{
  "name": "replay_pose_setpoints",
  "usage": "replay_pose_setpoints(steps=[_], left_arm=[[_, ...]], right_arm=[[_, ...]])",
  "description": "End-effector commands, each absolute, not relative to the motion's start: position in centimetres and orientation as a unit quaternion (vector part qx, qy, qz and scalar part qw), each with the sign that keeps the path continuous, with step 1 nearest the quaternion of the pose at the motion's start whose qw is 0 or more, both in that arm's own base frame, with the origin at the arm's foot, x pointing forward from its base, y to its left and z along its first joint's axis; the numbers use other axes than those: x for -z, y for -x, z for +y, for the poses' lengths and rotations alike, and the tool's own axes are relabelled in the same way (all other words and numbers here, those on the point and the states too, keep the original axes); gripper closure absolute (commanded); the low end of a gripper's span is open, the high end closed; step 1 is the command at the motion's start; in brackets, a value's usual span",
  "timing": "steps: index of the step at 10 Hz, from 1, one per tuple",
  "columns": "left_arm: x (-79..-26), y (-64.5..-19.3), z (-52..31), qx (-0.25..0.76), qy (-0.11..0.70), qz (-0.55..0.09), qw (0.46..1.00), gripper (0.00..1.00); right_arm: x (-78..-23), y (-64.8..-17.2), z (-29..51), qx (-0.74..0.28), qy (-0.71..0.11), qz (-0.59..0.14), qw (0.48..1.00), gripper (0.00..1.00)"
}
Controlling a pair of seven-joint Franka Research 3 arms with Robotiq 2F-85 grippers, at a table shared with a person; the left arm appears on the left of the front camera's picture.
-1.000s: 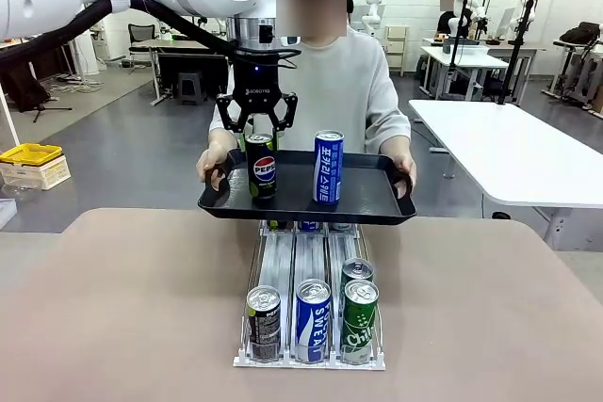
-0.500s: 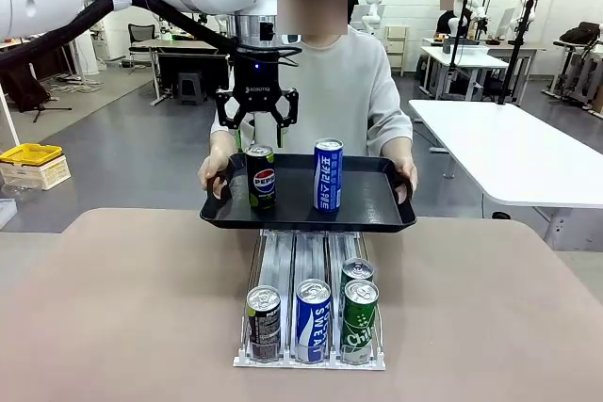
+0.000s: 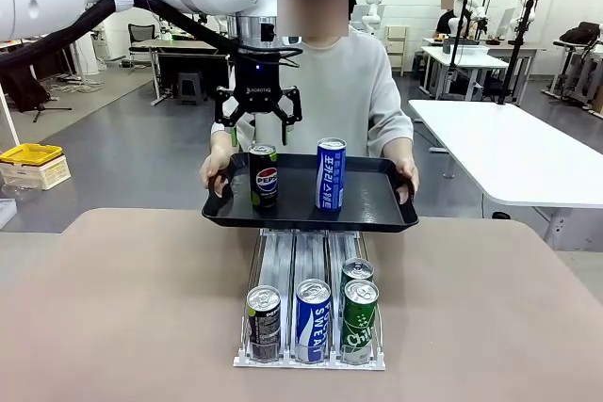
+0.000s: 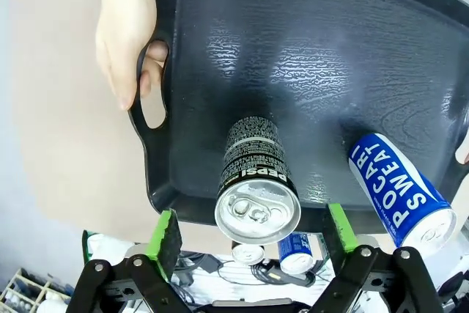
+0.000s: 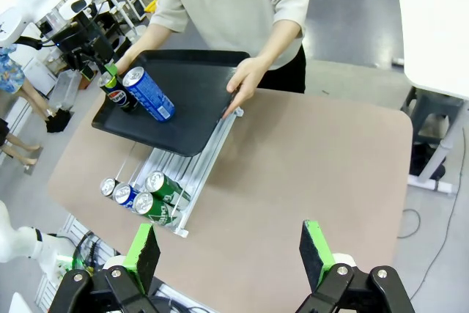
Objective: Retrieve and hand over the desired beverage to the person.
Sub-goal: Place the picked can on the Handle tray extended by the person.
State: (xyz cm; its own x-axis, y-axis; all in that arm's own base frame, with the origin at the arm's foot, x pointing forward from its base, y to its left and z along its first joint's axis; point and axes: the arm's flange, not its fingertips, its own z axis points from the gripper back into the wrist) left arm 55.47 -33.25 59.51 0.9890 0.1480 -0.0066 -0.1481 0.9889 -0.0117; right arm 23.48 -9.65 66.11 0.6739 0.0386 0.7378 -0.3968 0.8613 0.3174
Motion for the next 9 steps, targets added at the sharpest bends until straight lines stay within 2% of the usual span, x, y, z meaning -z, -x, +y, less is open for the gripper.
replay_pose_setpoints(steps=[1,3,6,9], left_arm=[[-60.5,-55.9,-33.8,-0.071,-0.007,0.000,0.997,0.00],[-62.3,-54.0,-33.4,-0.038,0.002,-0.023,0.999,0.00],[-67.7,-44.5,-28.6,0.128,0.002,-0.071,0.989,0.00],[-70.3,-35.9,-21.4,0.270,0.084,-0.035,0.958,0.00]], right_arm=[[-66.1,-23.7,-9.6,-0.132,-0.247,-0.385,0.879,0.00],[-66.1,-23.7,-9.6,-0.132,-0.247,-0.385,0.879,0.00],[-66.1,-23.7,-9.6,-0.132,-0.247,-0.385,0.879,0.00],[-66.1,-23.7,-9.6,-0.132,-0.247,-0.385,0.879,0.00]])
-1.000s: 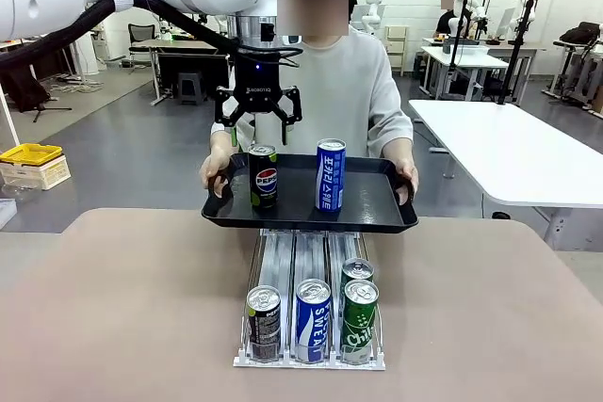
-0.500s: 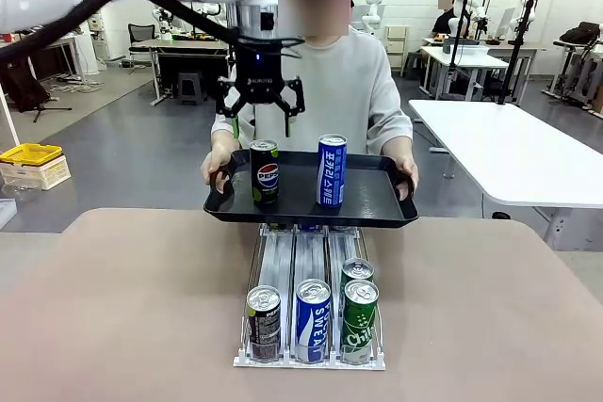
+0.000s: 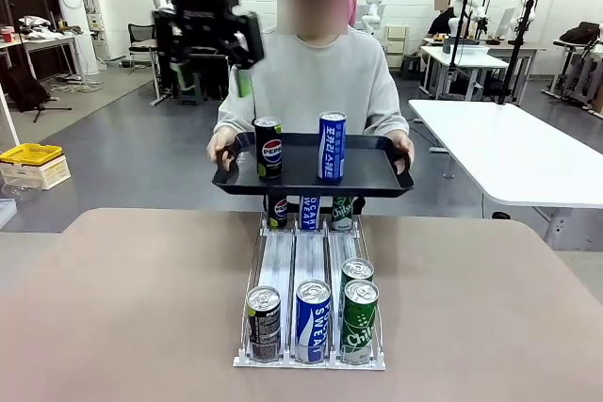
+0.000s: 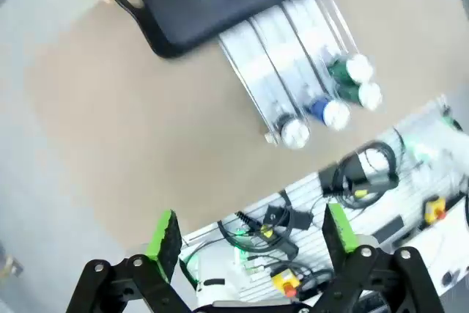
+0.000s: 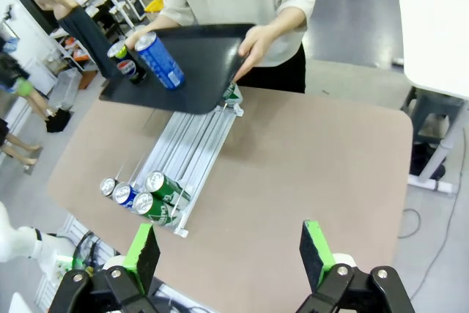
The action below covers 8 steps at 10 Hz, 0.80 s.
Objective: Retrieve and hand over the desired beverage to the person.
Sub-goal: Place the picked can on the Handle tray extended by the person.
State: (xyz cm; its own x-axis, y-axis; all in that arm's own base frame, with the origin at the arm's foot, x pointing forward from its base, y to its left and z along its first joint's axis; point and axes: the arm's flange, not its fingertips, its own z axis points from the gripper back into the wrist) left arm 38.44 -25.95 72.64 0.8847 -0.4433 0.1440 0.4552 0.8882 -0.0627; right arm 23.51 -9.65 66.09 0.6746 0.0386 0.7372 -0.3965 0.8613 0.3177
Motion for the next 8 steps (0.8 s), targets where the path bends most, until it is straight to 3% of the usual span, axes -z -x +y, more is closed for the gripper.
replay_pose_setpoints(steps=[1,3,8], left_arm=[[-70.4,-34.3,-19.4,0.274,0.115,-0.017,0.955,0.00],[-69.8,-31.0,-15.9,0.251,0.153,-0.001,0.956,0.00],[-67.9,-26.2,-11.9,0.226,0.114,-0.106,0.962,0.00]], right_arm=[[-66.1,-23.7,-9.6,-0.132,-0.247,-0.385,0.879,0.00],[-66.1,-23.7,-9.6,-0.132,-0.247,-0.385,0.879,0.00],[-66.1,-23.7,-9.6,-0.132,-0.247,-0.385,0.879,0.00]])
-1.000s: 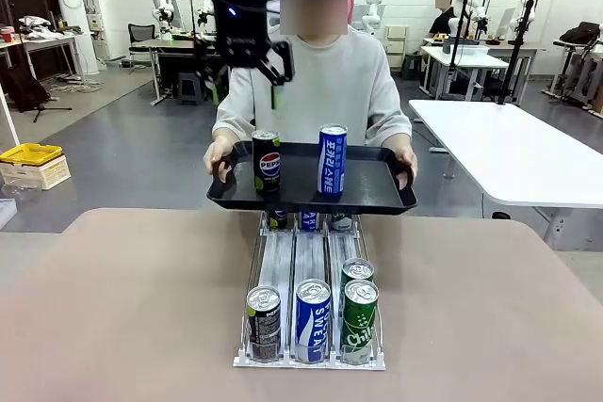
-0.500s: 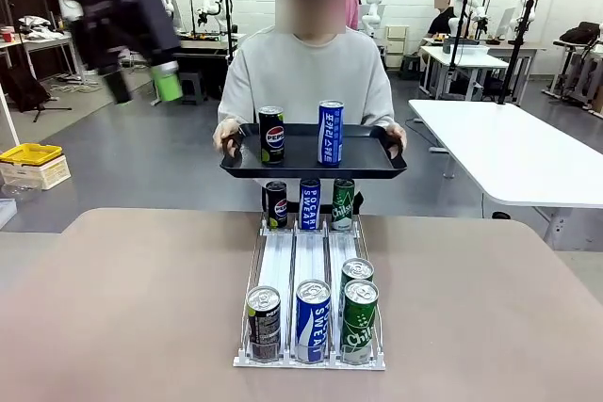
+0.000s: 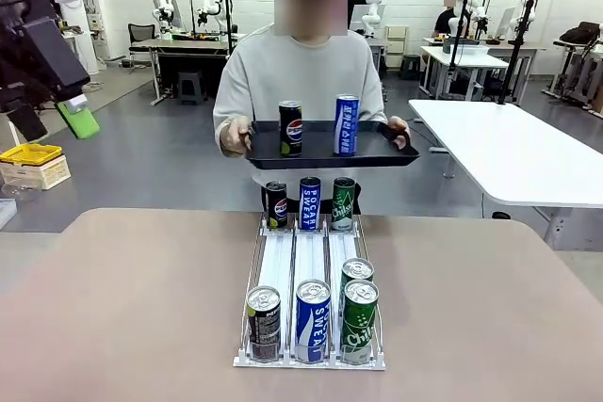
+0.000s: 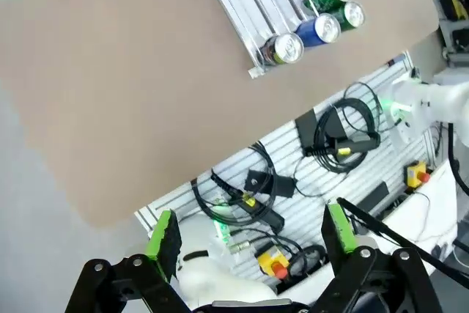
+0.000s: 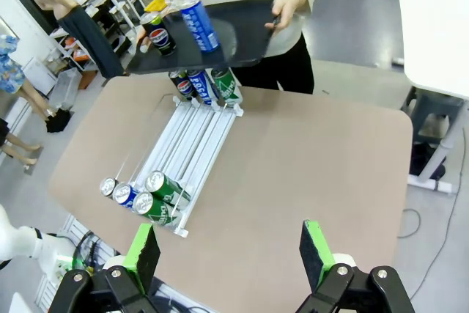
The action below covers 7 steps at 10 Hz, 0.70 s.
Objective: Retrieve and hand over the desired beverage to the person.
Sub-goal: Place the picked can on the Handle tray extended by the person.
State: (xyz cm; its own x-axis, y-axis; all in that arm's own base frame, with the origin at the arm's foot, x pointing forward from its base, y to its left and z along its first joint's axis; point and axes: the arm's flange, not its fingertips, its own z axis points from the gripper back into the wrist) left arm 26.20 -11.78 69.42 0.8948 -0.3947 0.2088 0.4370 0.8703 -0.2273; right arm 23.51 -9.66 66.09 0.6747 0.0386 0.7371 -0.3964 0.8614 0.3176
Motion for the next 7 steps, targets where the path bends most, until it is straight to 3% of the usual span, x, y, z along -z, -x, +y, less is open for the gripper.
replay_pose_setpoints(steps=[1,7], left_arm=[[-68.0,-27.1,-11.6,0.221,0.120,-0.103,0.962,0.00],[-69.1,-26.1,-11.8,0.214,0.131,-0.093,0.964,0.00]], right_arm=[[-66.1,-23.7,-9.6,-0.132,-0.247,-0.385,0.879,0.00],[-66.1,-23.7,-9.6,-0.132,-0.247,-0.385,0.879,0.00]])
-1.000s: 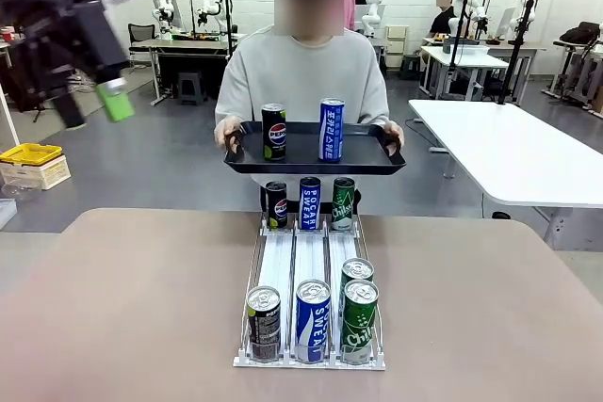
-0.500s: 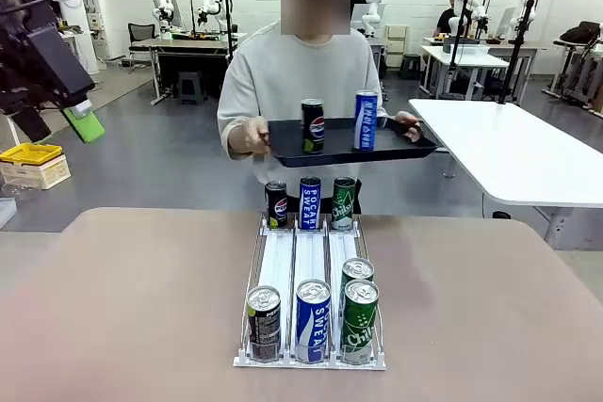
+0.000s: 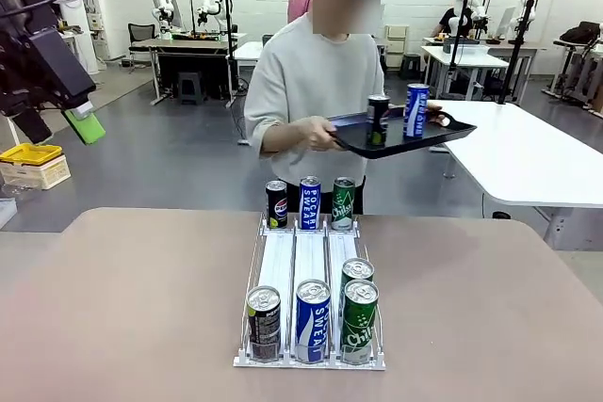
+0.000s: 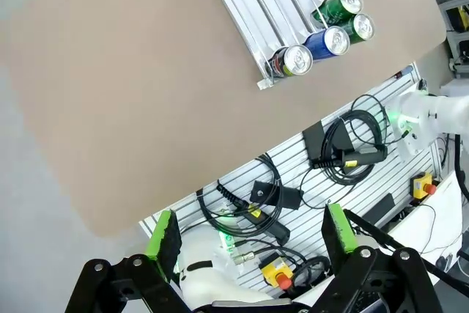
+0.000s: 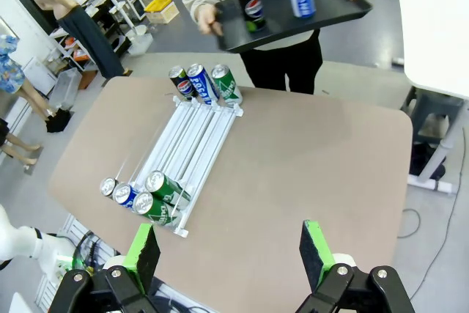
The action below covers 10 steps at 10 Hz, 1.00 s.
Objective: Retrieve and hand over the desired beverage to the person.
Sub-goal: Place the picked can on the Handle tray extended by the person.
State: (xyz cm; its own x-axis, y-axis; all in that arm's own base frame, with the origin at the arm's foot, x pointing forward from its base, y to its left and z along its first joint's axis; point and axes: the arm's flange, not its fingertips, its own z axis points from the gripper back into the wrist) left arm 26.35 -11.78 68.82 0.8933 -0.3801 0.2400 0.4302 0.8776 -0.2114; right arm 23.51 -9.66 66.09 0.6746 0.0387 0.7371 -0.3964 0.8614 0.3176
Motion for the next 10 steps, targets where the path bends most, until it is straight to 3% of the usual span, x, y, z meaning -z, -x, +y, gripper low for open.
replay_pose_setpoints(steps=[1,5,7,10], left_arm=[[-69.1,-26.1,-11.8,0.214,0.131,-0.093,0.964,0.00],[-68.8,-26.4,-11.8,0.210,0.131,-0.096,0.964,0.00],[-68.3,-26.6,-8.1,0.315,0.189,-0.216,0.905,0.00],[-64.5,-29.0,-5.5,0.378,0.281,-0.269,0.840,0.00]], right_arm=[[-66.1,-23.7,-9.6,-0.132,-0.247,-0.385,0.879,0.00],[-66.1,-23.7,-9.6,-0.132,-0.247,-0.385,0.879,0.00],[-66.1,-23.7,-9.6,-0.132,-0.247,-0.385,0.879,0.00],[-66.1,-23.7,-9.6,-0.132,-0.247,-0.385,0.879,0.00]])
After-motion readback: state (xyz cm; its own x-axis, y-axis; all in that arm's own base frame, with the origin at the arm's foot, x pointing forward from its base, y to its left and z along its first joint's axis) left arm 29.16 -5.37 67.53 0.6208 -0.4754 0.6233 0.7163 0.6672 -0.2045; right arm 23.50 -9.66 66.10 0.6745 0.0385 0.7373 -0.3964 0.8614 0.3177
